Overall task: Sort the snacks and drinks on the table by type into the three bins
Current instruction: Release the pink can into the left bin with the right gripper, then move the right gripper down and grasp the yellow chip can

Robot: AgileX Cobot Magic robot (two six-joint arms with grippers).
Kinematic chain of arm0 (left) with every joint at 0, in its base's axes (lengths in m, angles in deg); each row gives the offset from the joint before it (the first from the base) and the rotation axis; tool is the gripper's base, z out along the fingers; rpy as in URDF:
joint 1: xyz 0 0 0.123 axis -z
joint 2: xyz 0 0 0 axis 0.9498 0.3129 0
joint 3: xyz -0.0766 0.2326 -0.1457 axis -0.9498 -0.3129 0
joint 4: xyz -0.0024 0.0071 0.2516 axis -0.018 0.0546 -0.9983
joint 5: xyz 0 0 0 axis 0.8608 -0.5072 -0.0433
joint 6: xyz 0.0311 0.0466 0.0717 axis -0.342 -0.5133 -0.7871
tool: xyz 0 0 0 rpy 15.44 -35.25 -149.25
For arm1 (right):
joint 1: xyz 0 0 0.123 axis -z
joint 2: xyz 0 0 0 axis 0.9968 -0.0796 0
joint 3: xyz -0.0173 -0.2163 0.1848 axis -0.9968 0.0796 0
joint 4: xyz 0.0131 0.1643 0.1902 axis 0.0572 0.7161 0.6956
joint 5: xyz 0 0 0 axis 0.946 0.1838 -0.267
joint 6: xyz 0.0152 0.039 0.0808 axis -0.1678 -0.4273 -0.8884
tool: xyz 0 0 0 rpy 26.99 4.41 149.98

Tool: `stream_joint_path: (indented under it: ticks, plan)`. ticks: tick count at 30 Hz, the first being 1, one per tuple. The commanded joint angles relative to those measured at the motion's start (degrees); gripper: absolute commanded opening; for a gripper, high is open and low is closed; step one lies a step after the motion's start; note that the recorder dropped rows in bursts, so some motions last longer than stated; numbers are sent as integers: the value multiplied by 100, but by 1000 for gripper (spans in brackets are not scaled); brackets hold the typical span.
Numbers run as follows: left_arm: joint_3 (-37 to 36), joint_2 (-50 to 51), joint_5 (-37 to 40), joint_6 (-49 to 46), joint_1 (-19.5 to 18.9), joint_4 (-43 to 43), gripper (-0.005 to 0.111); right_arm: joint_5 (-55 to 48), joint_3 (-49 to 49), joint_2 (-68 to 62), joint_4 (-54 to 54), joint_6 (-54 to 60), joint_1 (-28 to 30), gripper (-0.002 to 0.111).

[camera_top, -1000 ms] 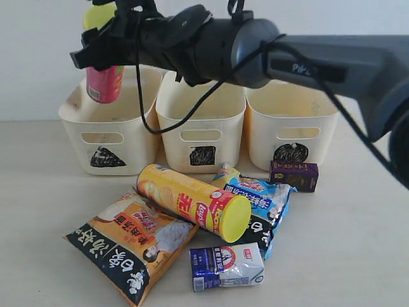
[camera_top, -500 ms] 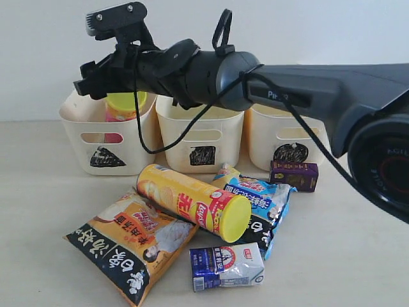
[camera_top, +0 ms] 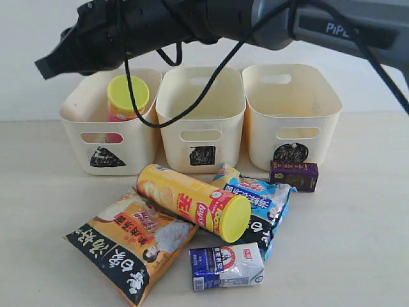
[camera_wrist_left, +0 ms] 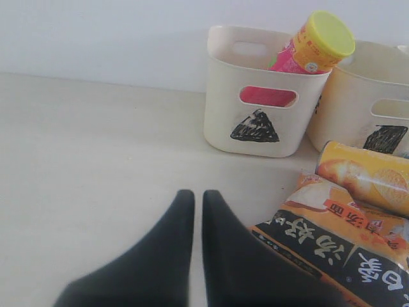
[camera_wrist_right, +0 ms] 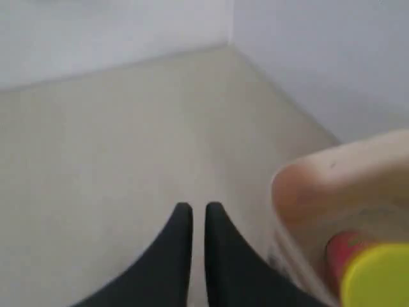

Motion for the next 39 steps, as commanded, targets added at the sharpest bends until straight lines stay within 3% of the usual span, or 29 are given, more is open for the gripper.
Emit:
stream_joint_path:
  ticks: [1,5,12,20,30,32,33,34,35,36,39]
  plan:
    - [-21,-12,-3,-29,23,-18,4,-1975,-17,126,-1210,-1141,65,1]
    - [-21,-12,-3,-29,23,-18,4,-3558,-17,131,-1316,-1393,174,1]
    - [-21,-12,-3,-29,23,-18,4,-3558,218,481,-1775,-2035,183,1]
    - [-21,-12,-3,-29,23,-18,4,-3558,589,938,-3457,-2916,183,1]
    - [-21,-12,-3,-29,23,-18,4,-3558,862,251,-3650,-2944,183,2]
    - [-21,-12,-3,-29,23,-18,4,-3558,862,67,-3744,-3159,183,19]
    - [-21,-12,-3,-29,23,-18,4,-3558,862,-30,-3830,-3229,183,43]
    - [-21,-12,-3,-29,23,-18,4,-3558,862,-73,-3892,-3258,183,56]
    - [-21,-12,-3,-29,23,-18,4,-3459,862,-116,-4014,-3387,183,75]
    - [-21,-12,-3,-29,23,-18,4,-3337,862,-143,-4154,-3458,183,80]
    - [-21,-12,-3,-29,23,-18,4,-3220,862,-247,-4323,-3471,183,79]
